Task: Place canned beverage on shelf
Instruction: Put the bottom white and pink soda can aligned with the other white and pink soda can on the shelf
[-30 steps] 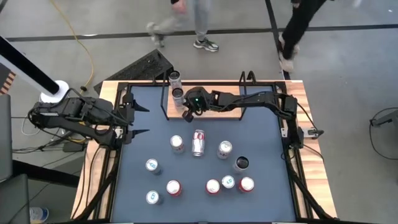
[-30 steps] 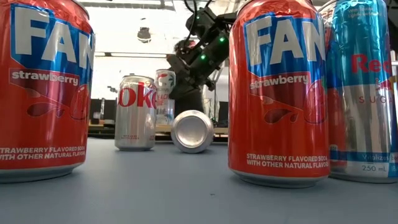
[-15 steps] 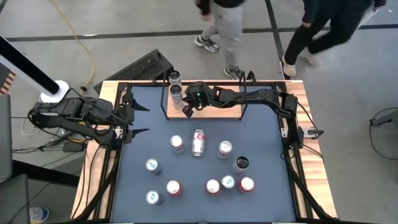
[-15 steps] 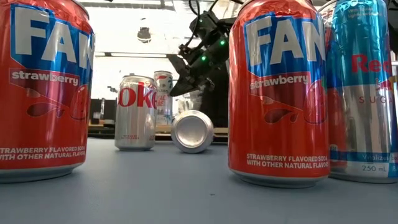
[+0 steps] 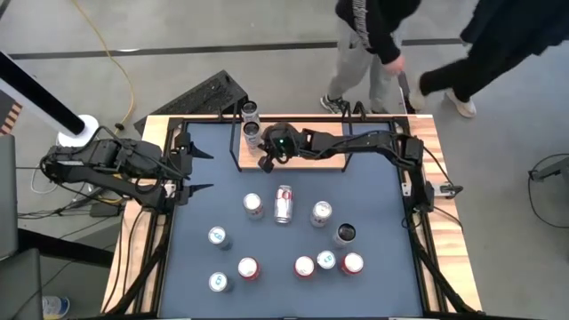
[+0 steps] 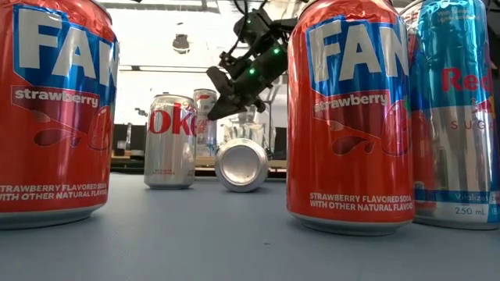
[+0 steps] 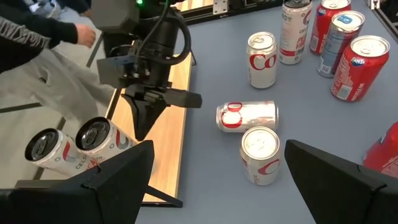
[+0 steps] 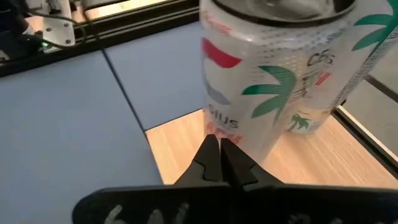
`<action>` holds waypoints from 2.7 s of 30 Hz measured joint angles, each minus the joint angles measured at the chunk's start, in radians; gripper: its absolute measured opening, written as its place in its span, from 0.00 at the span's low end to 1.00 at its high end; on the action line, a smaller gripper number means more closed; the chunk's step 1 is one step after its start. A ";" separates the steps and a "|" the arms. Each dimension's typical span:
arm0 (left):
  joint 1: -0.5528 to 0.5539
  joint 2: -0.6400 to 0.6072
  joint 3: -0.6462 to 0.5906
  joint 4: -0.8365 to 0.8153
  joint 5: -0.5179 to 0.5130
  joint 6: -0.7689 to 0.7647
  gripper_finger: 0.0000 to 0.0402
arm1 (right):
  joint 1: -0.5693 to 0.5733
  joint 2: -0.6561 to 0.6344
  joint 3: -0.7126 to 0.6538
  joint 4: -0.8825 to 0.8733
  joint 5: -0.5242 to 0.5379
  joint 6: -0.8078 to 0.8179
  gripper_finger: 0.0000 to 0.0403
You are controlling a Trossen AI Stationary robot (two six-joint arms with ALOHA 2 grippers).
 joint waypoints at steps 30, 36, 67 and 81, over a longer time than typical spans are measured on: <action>0.000 0.001 -0.029 0.000 -0.004 0.000 0.88 | 0.002 0.000 0.000 0.077 -0.101 -0.049 0.00; 0.000 0.000 -0.029 0.010 -0.004 -0.008 0.88 | -0.013 0.010 0.000 0.127 -0.087 -0.053 0.00; 0.000 0.000 -0.029 0.010 -0.007 -0.024 0.88 | -0.048 0.079 0.060 0.149 -0.132 -0.086 0.00; 0.000 0.000 -0.029 0.010 -0.005 -0.031 0.88 | -0.004 0.067 0.060 0.091 -0.125 -0.085 0.00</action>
